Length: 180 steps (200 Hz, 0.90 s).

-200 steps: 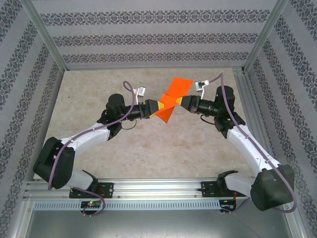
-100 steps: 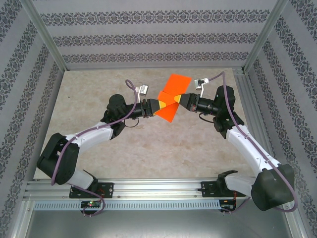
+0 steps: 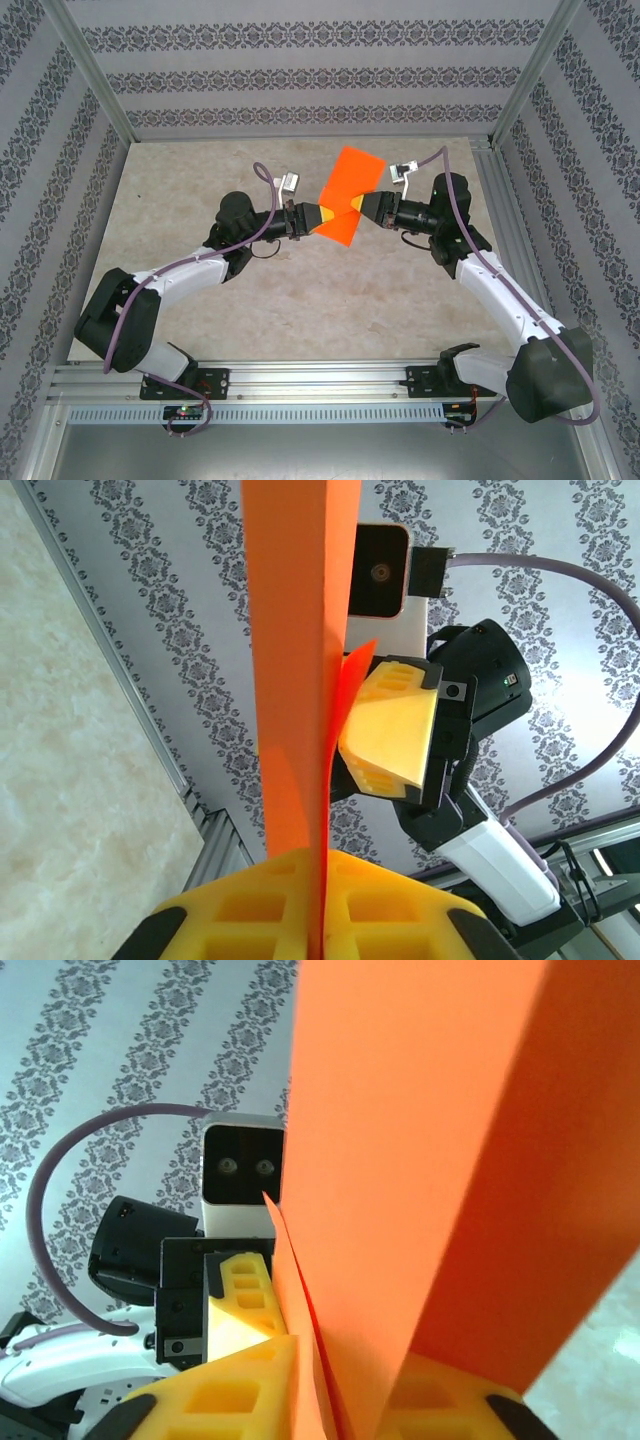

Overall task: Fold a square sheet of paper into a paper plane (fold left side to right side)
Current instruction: Turn over the paper at the center of the table.

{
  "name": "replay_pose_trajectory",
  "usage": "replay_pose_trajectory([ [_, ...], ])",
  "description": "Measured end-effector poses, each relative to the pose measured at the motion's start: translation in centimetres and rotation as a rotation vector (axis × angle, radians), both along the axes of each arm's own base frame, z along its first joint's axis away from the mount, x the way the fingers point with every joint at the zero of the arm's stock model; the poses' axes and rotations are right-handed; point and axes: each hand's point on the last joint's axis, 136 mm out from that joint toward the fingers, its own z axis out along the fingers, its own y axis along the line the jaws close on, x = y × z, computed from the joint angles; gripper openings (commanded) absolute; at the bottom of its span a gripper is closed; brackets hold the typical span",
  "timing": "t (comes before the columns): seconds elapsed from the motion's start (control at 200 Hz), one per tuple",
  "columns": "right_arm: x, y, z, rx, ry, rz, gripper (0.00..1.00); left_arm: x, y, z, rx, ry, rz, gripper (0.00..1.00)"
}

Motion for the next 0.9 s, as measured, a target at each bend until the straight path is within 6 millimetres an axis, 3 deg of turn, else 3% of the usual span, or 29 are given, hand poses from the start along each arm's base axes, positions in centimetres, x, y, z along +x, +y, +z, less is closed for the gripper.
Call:
replay_pose_trajectory([
  [0.165, 0.1, -1.4, -1.3, -0.052, 0.025, -0.041, 0.43, 0.5, 0.3, -2.1, 0.090, 0.015, 0.049, 0.00],
  [0.3, -0.3, -2.8, -3.3, -0.145, 0.055, -0.090, 0.51, 1.2, 1.2, -4.7, 0.326, -0.013, 0.166, 0.00],
  [0.435, -0.3, -4.9, -6.1, -0.293, 0.117, -0.164, 0.57, 1.3, 1.7, -5.5, 0.651, -0.125, 0.281, 0.00],
  [0.525, 0.0, -6.8, -7.6, -0.389, 0.153, -0.238, 0.61, 1.0, 3.3, -6.7, 0.893, -0.174, 0.351, 0.00],
  [0.759, 0.0, -12.6, -10.8, -0.586, 0.267, -0.450, 0.68, 0.2, 8.1, -13.8, 1.618, -0.196, 0.403, 0.00],
  [0.899, -0.6, -15.2, -10.3, -0.631, 0.274, -0.555, 0.70, -0.5, 9.2, -16.7, 1.937, -0.232, 0.353, 0.00],
])
